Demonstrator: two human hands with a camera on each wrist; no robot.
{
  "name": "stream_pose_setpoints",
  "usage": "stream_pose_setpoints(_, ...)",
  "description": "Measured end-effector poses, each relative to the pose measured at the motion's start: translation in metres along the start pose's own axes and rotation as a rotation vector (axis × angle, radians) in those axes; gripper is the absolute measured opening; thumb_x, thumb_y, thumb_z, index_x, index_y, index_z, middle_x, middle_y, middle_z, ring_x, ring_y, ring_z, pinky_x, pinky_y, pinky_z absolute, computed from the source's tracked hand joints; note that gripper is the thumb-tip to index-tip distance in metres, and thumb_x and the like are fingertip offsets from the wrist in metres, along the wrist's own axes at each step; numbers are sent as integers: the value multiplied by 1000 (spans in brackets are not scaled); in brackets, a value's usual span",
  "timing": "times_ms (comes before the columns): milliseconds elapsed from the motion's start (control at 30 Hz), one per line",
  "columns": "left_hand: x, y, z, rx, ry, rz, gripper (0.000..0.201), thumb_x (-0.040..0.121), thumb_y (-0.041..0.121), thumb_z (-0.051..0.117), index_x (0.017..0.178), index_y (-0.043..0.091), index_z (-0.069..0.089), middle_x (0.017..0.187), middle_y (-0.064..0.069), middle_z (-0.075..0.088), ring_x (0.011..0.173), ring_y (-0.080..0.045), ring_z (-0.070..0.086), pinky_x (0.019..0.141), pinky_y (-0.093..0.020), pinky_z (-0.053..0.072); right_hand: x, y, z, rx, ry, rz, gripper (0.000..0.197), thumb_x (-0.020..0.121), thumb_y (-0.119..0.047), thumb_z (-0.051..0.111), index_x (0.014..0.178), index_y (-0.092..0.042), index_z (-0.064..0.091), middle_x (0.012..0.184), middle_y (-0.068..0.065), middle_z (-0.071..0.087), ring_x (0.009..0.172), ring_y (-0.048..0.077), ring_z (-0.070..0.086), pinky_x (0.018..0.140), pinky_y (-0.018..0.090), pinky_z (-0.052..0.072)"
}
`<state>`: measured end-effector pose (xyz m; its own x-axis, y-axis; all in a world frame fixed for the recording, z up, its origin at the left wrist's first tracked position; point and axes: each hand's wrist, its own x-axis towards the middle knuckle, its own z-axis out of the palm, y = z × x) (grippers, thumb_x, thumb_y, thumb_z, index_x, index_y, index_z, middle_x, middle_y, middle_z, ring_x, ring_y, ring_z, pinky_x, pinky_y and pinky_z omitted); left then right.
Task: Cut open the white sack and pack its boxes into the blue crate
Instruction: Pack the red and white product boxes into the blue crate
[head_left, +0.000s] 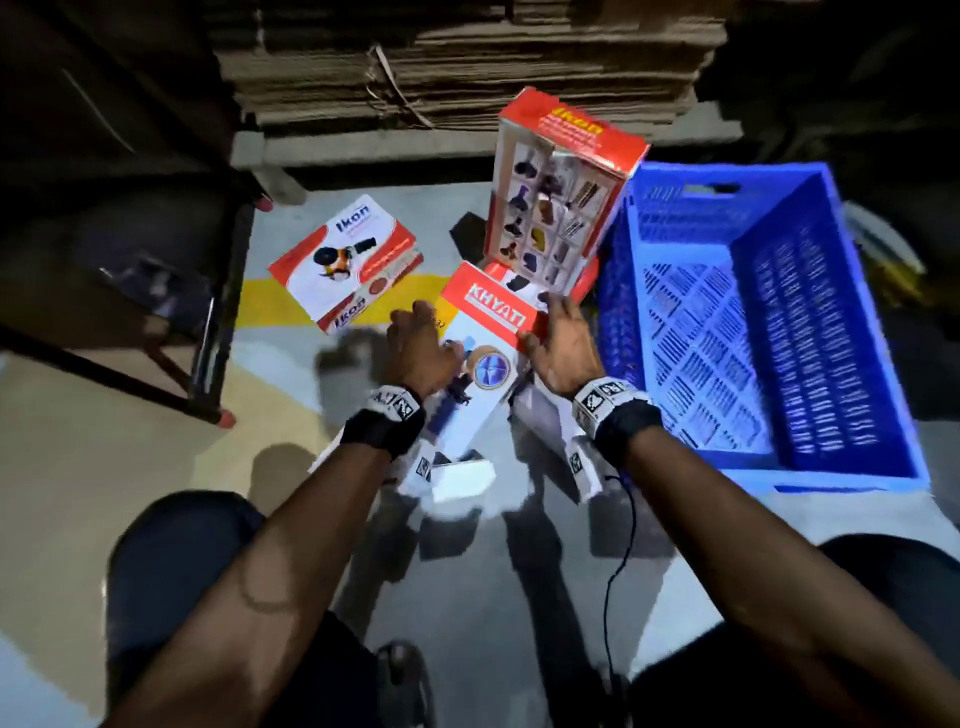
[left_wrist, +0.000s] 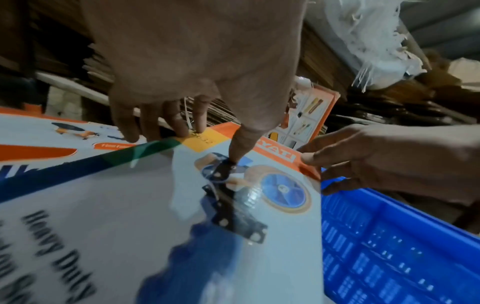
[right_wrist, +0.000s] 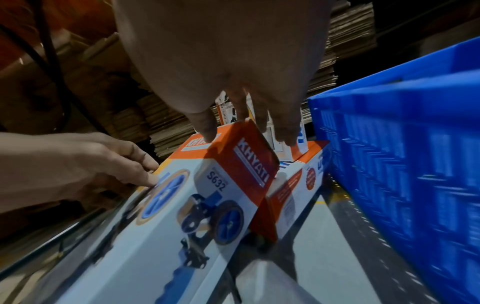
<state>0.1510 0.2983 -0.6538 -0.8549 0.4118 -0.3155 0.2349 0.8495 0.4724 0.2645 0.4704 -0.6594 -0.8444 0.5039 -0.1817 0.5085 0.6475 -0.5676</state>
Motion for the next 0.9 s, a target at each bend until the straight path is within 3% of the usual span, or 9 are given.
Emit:
stream_pose_setpoints(100, 22, 10, 0, -101, 0, -65, 95, 67, 44, 62, 149, 16, 23, 140, -23, 38, 121, -46, 53, 105, -56, 43, 22, 7, 7, 164, -45, 34, 59, 90, -37, 67, 136, -6, 44, 127, 14, 59, 110, 30, 60, 98, 37, 48)
stream_pose_setpoints(167, 34, 15, -4, -160, -71, -30, 106, 62, 47, 60, 155, 19, 17, 134, -22, 52, 119, -43, 57, 103, -55, 47, 25, 12, 3, 347, -111, 107, 57, 90, -32, 71, 135, -10, 44, 117, 4, 64, 99, 19, 61, 88, 28, 47)
stream_pose_setpoints(267, 32, 31, -10, -219, -108, 111, 81, 59, 40, 65, 137, 22, 51, 117, -9, 70, 109, -33, 67, 95, -43, 54, 20, 17, -10, 499, -77, 267, 59, 75, -43, 79, 120, -21, 48, 109, 5, 69, 91, 25, 67, 82, 33, 54)
stream_pose_setpoints(333, 21, 48, -14, -257, -116, 238, 69, 67, 26, 73, 134, 24, 56, 112, -5, 73, 102, -26, 70, 91, -38, 57, 16, 21, -23, 560, -101, 322, 66, 60, -49, 85, 108, -24, 48, 97, 6, 70, 82, 27, 68, 75, 34, 58)
stream_pose_setpoints(400, 16, 62, -16, -300, -147, 337, 70, 73, 9, 79, 137, 23, 55, 112, -2, 71, 101, -20, 69, 92, -36, 58, 12, 23, -44, 608, -217, 322, 64, 60, -41, 89, 110, -23, 54, 97, 2, 72, 79, 20, 69, 69, 24, 57)
stream_pose_setpoints(500, 19, 73, -15, -442, -169, 423, 59, 80, 1, 78, 133, 18, 58, 113, -1, 66, 103, -16, 64, 95, -33, 56, 13, 27, -79, 530, -275, 291, 48, 59, -34, 88, 100, -19, 67, 95, 2, 78, 84, 25, 75, 80, 38, 60)
stream_pose_setpoints(600, 19, 90, -23, -542, -112, 489, 35, 88, 5, 71, 121, 15, 66, 114, -2, 71, 102, -14, 66, 92, -33, 56, 14, 27, -118, 449, -182, 253, 45, 57, -36, 86, 93, -19, 64, 89, 1, 76, 79, 24, 71, 68, 33, 54)
stream_pose_setpoints(733, 7, 121, -41, -558, -77, 481, 31, 92, 6, 65, 123, 14, 67, 115, -1, 73, 104, -15, 68, 94, -37, 57, -5, 22, -165, 562, -116, 241, 40, 62, -28, 83, 96, -17, 64, 86, 3, 77, 76, 26, 73, 66, 33, 53)
stream_pose_setpoints(900, 2, 156, -60, -291, -121, 633, 57, 87, 40, 77, 137, 24, 55, 129, 3, 65, 113, -13, 60, 100, -29, 46, -31, 38, -203, 808, 46, 190, 23, 73, -16, 75, 95, -13, 67, 84, 7, 76, 65, 24, 71, 59, 30, 54)
